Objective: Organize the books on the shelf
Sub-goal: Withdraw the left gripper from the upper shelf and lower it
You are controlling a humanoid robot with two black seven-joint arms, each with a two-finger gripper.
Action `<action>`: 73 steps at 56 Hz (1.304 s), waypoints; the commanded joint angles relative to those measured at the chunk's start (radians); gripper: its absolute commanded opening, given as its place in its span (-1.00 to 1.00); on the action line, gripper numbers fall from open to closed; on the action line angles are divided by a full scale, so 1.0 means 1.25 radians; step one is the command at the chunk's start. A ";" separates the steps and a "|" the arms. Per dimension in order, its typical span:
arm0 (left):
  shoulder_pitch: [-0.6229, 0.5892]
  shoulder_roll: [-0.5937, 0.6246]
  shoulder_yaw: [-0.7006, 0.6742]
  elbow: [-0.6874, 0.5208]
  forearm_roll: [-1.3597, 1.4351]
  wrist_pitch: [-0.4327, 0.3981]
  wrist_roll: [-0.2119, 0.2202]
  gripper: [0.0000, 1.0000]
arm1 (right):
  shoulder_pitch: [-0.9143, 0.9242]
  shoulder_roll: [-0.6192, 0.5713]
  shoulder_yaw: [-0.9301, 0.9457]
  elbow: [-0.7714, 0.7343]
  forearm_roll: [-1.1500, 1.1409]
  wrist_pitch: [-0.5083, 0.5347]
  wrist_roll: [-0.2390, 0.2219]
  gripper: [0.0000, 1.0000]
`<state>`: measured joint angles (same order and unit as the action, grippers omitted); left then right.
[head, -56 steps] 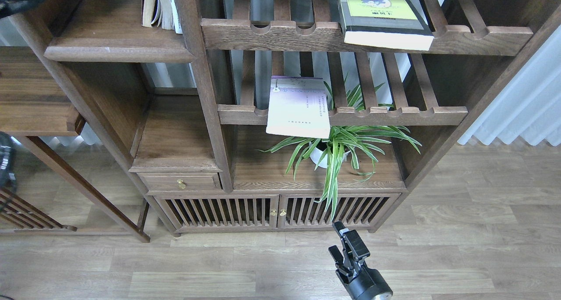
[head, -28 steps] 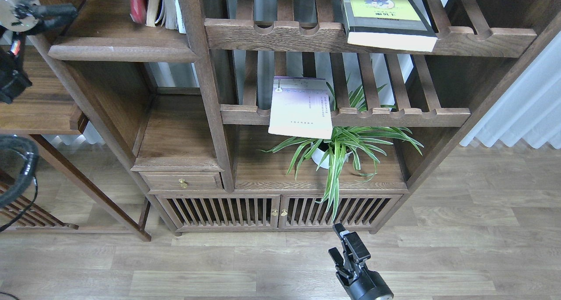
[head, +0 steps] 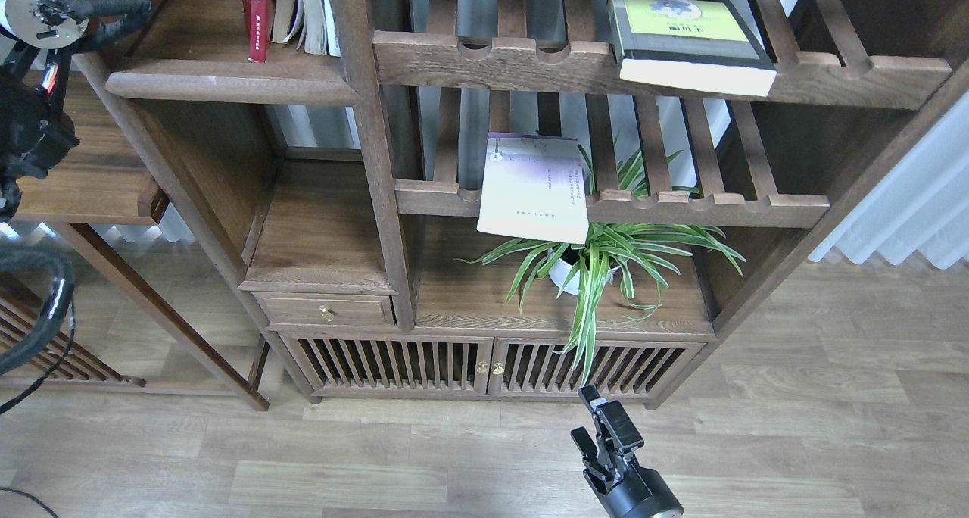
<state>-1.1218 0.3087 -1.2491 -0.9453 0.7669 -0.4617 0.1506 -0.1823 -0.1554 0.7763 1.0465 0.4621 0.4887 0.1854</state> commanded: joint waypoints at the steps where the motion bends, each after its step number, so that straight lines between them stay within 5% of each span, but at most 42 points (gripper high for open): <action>1: 0.070 0.043 -0.007 -0.068 -0.044 0.007 0.038 1.00 | 0.005 -0.009 0.005 0.001 -0.002 0.000 0.000 0.97; 22: 0.153 0.079 -0.025 -0.131 -0.049 0.001 0.038 1.00 | 0.023 -0.022 0.013 0.001 -0.002 0.000 0.001 0.97; 29: 0.324 0.099 -0.070 -0.227 -0.173 -0.022 0.038 1.00 | 0.035 -0.047 0.009 0.046 -0.010 0.000 0.000 0.83; 42: 0.451 0.056 -0.067 -0.272 -0.191 -0.022 0.030 1.00 | 0.108 -0.043 0.013 0.046 -0.035 0.000 0.000 0.89; 54: 0.553 -0.048 -0.067 -0.268 -0.249 -0.022 0.038 1.00 | 0.147 -0.017 0.017 0.040 -0.026 0.000 0.001 0.96; 73: 0.677 -0.054 -0.084 -0.198 -0.314 -0.022 0.026 1.00 | 0.129 0.004 0.006 -0.013 -0.036 0.000 0.003 0.97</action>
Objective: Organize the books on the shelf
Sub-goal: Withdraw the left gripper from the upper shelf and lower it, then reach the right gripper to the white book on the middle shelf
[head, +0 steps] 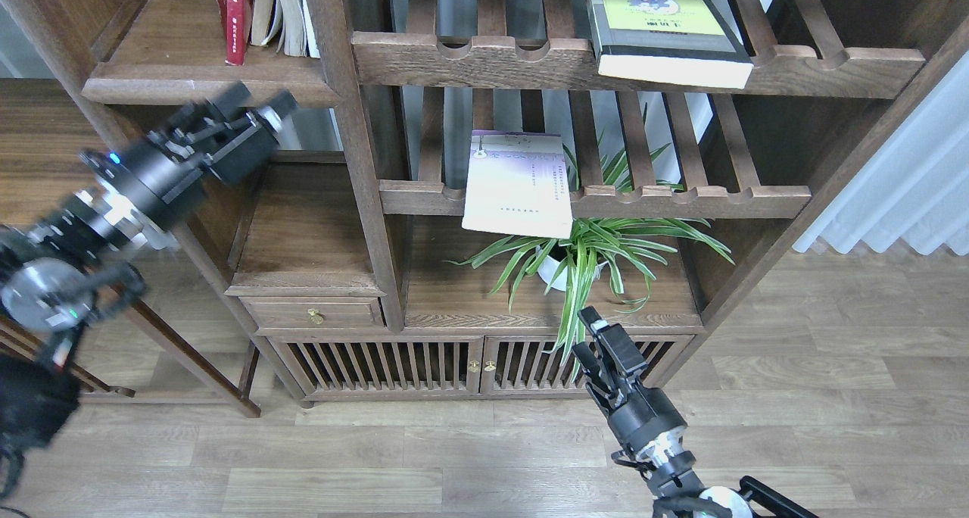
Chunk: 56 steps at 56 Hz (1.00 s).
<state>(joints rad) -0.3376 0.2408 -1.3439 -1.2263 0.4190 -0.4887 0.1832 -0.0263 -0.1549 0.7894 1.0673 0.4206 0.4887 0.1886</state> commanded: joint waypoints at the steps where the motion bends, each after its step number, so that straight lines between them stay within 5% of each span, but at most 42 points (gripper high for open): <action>1: 0.064 0.000 -0.010 0.032 -0.043 0.000 0.000 1.00 | 0.006 0.005 -0.002 -0.035 -0.002 0.000 0.000 0.97; 23: 0.244 -0.023 -0.084 0.101 -0.134 0.000 -0.003 1.00 | 0.093 0.124 -0.011 -0.118 -0.014 0.000 0.004 0.97; 56: 0.298 -0.016 -0.196 0.156 -0.157 0.000 0.003 1.00 | 0.248 0.124 -0.042 -0.078 -0.078 0.000 0.026 0.97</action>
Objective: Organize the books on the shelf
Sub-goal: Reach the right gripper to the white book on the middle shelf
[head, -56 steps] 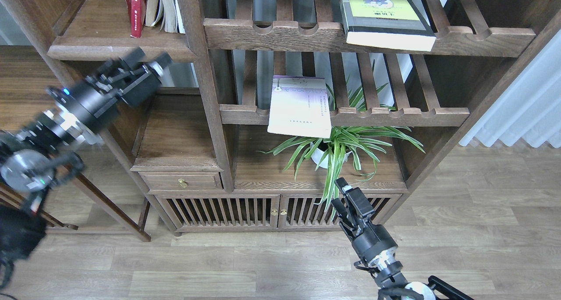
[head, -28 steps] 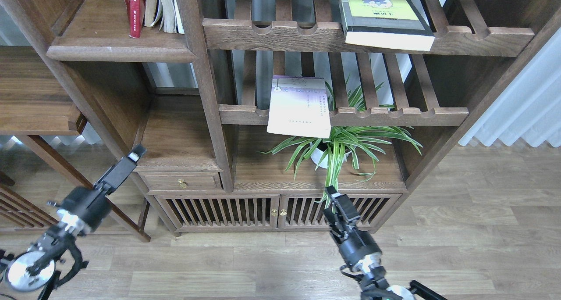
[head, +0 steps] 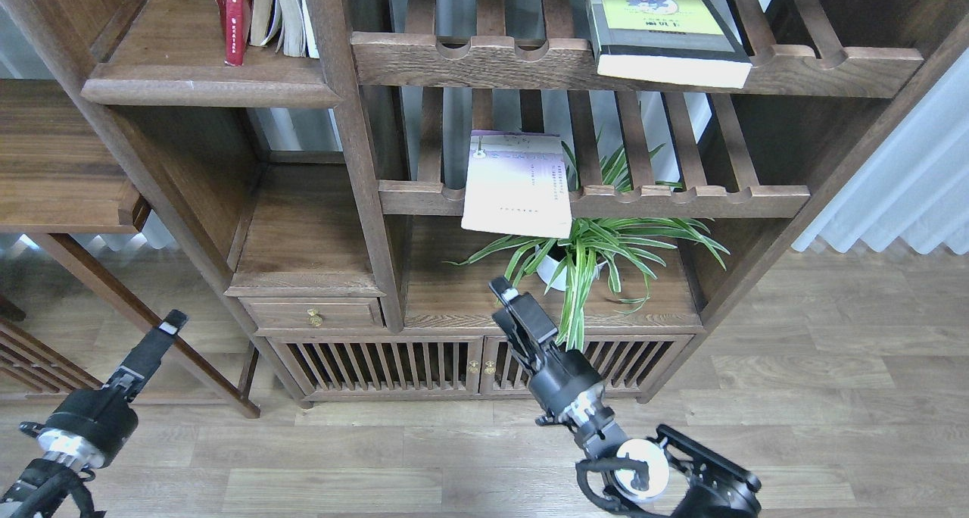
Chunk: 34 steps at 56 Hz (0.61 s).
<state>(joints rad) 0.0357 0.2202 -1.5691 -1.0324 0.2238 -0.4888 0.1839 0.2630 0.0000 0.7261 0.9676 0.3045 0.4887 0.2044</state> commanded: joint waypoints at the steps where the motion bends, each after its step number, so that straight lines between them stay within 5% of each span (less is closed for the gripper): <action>1: 0.000 0.001 -0.017 0.001 -0.001 0.000 0.003 1.00 | 0.023 0.000 0.008 0.001 0.018 0.000 0.016 0.97; 12: -0.002 -0.001 -0.005 0.007 -0.001 0.000 0.005 1.00 | 0.104 0.000 0.013 -0.011 0.033 0.000 0.030 0.96; 22: 0.000 0.001 -0.017 0.002 -0.001 0.000 0.005 1.00 | 0.107 0.000 0.033 -0.011 0.035 -0.150 0.029 0.97; 34: 0.003 0.001 -0.027 0.009 -0.001 0.000 0.005 1.00 | 0.101 0.000 0.005 -0.007 0.036 -0.168 0.029 0.97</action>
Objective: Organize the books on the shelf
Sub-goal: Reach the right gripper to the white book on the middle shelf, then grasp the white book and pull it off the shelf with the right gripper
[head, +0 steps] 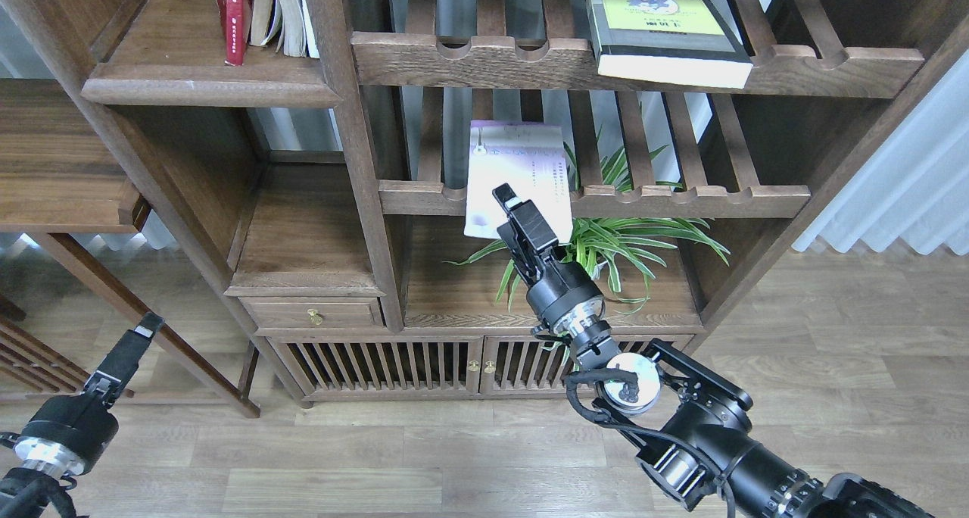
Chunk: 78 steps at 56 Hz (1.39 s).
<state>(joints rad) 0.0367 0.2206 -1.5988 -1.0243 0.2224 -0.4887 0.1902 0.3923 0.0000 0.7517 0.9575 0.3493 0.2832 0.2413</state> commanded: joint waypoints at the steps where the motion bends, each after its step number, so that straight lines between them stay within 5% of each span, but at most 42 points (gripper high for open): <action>1: 0.003 0.000 -0.003 0.002 0.000 0.000 0.000 1.00 | -0.003 0.000 -0.017 0.005 0.000 -0.002 0.000 0.97; 24: 0.001 -0.001 0.002 0.002 0.000 0.000 0.000 1.00 | -0.018 0.000 -0.017 0.035 -0.002 0.013 0.000 0.97; 49: 0.000 -0.001 0.003 0.002 0.000 0.000 0.001 1.00 | 0.053 0.000 0.009 -0.022 0.029 -0.090 -0.002 0.92; 55: 0.000 -0.001 0.002 0.002 0.000 0.000 0.001 1.00 | 0.071 0.000 0.011 -0.033 0.046 -0.111 -0.002 0.52; 58: 0.000 -0.001 -0.001 0.002 0.000 0.000 0.000 1.00 | 0.074 0.000 0.023 -0.037 0.052 -0.103 0.000 -0.13; 60: 0.000 0.000 -0.002 0.003 0.000 0.000 0.000 1.00 | 0.073 0.000 0.033 -0.037 0.053 -0.094 0.000 -0.36; 69: 0.000 0.000 -0.007 0.005 0.000 0.000 -0.004 1.00 | 0.071 0.000 0.023 -0.040 0.048 -0.083 -0.003 -0.55; 74: 0.000 0.000 -0.009 0.006 0.000 0.000 -0.004 1.00 | 0.069 0.000 0.016 -0.043 0.048 -0.076 0.000 -0.90; 78: 0.000 0.000 -0.011 0.006 0.000 0.000 -0.002 1.00 | 0.068 0.000 0.012 -0.047 0.046 -0.072 -0.002 -0.92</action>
<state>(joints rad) 0.0372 0.2206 -1.6099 -1.0182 0.2224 -0.4887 0.1857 0.4815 0.0001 0.7748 0.9051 0.4103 0.1853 0.2389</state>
